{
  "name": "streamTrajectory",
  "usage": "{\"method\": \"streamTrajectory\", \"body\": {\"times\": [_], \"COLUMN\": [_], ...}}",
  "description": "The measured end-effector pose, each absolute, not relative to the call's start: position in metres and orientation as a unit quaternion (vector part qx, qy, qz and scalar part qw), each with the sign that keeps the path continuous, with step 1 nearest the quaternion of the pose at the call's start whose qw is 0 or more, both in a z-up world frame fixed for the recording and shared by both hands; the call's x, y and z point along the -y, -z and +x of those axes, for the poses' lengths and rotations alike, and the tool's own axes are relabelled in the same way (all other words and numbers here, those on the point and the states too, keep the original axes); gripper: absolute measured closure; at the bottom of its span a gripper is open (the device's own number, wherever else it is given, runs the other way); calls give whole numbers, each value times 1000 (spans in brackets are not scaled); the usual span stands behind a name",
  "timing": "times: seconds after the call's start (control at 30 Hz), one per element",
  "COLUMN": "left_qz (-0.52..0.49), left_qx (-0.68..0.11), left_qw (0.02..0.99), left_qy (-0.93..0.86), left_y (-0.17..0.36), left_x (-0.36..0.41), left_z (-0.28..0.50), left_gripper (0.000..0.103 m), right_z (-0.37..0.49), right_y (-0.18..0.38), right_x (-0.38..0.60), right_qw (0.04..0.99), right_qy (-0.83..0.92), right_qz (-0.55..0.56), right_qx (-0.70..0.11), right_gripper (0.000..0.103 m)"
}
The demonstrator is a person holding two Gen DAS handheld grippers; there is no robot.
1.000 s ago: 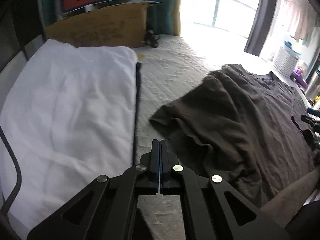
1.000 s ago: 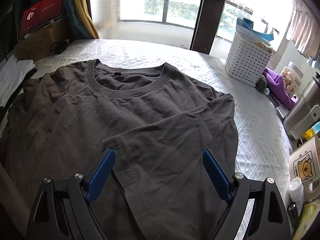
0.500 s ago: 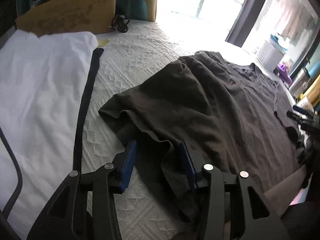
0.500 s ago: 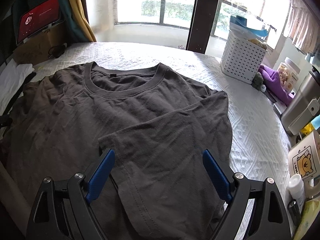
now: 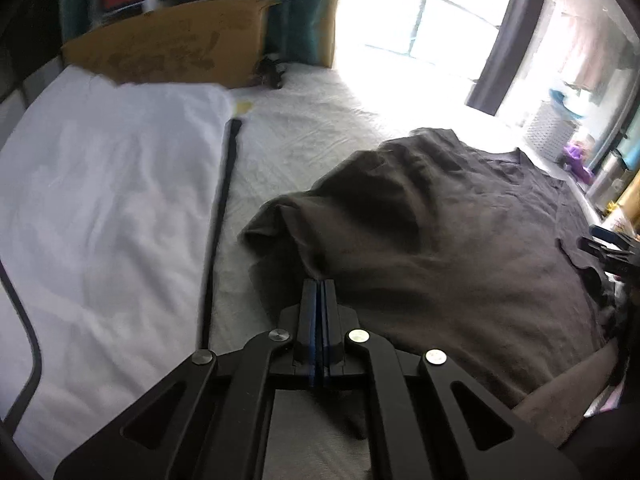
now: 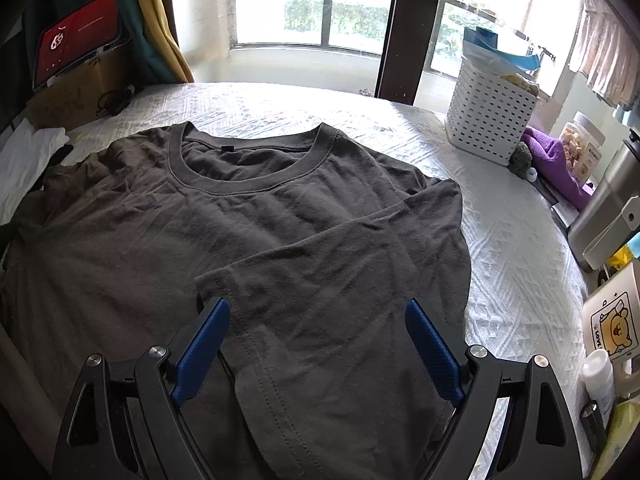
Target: Fold small clothes
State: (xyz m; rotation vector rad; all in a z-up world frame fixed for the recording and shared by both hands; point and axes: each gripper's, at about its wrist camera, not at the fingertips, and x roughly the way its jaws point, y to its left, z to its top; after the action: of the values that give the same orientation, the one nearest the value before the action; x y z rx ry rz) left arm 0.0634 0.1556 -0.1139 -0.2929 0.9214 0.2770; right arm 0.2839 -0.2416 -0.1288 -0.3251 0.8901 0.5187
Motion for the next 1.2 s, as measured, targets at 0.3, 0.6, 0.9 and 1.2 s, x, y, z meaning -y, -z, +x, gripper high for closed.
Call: {"method": "streamTrajectory", "body": {"times": [0.3,0.6,0.9,1.2], "left_qz": [-158,-186,-147,-198], "left_qx": [-434,-461,-449,-390], "left_qw": [874,856,872,894], "left_qy": [-152,-142,-129,-98], "left_y": [104,120,128,102], "left_x": [-173,-167,-156,-162], "left_z": [48,62,81,91], "left_gripper": [103,37,38,98], "right_z": [284,281,282,282], "right_y": [132,129,128,122], "right_x": [238,240,240,251], "right_qw": [855,857,857,862], "right_qy": [-252,-252,-255,-245], "right_qz": [-157,-153,-152,-143], "right_qx": [-426,-423,-422,-419], "right_gripper": [13,13,13,13]}}
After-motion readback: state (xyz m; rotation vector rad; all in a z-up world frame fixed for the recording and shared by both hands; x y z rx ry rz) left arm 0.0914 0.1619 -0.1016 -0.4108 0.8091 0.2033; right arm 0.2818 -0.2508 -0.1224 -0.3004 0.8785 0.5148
